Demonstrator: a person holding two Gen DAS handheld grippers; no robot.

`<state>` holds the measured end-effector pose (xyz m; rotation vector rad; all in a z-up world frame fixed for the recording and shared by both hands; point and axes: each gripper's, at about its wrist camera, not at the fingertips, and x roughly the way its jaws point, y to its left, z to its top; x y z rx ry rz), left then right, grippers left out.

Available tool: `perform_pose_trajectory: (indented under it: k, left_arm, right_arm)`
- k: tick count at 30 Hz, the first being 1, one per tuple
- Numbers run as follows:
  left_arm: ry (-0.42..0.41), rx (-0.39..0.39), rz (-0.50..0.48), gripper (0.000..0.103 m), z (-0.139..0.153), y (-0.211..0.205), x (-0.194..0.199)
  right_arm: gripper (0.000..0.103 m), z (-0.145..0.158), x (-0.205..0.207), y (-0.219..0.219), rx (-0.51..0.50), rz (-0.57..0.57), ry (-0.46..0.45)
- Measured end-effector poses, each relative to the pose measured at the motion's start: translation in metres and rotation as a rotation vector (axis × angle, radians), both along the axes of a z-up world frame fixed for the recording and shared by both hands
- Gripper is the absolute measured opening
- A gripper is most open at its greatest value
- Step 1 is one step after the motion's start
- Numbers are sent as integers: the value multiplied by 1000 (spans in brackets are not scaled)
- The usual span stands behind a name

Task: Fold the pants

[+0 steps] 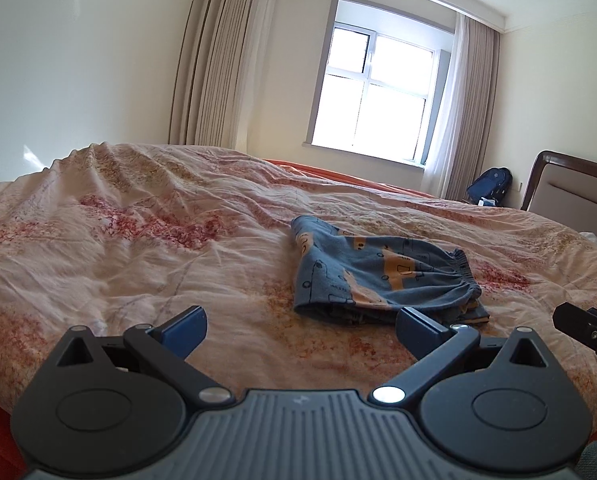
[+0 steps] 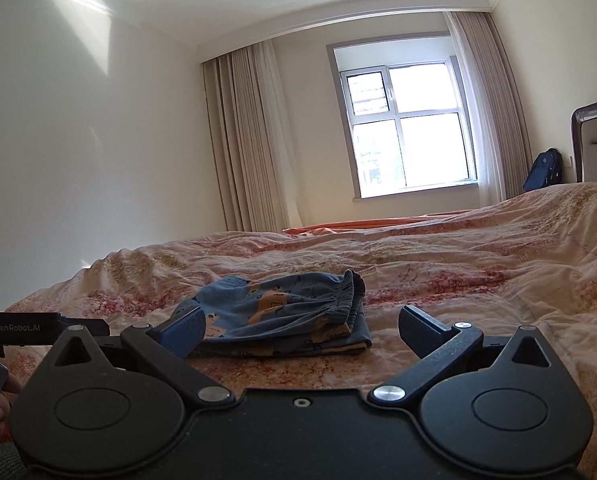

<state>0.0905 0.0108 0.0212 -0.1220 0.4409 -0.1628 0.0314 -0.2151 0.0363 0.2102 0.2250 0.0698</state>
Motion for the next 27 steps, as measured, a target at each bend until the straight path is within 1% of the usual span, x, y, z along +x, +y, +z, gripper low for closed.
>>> perform_pose_trajectory:
  k: [4,9,27]
  left_arm:
    - [18,12,4,103,-10,1,0]
    - [33,7,8,103,-14,2,0]
    - [40,9,4,103,-15,0,0]
  right_arm:
    - [103,-6,4,1,3,3,27]
    - [103,-10,6,3,1,14,39]
    - [103,-11,6,3,3,16,42]
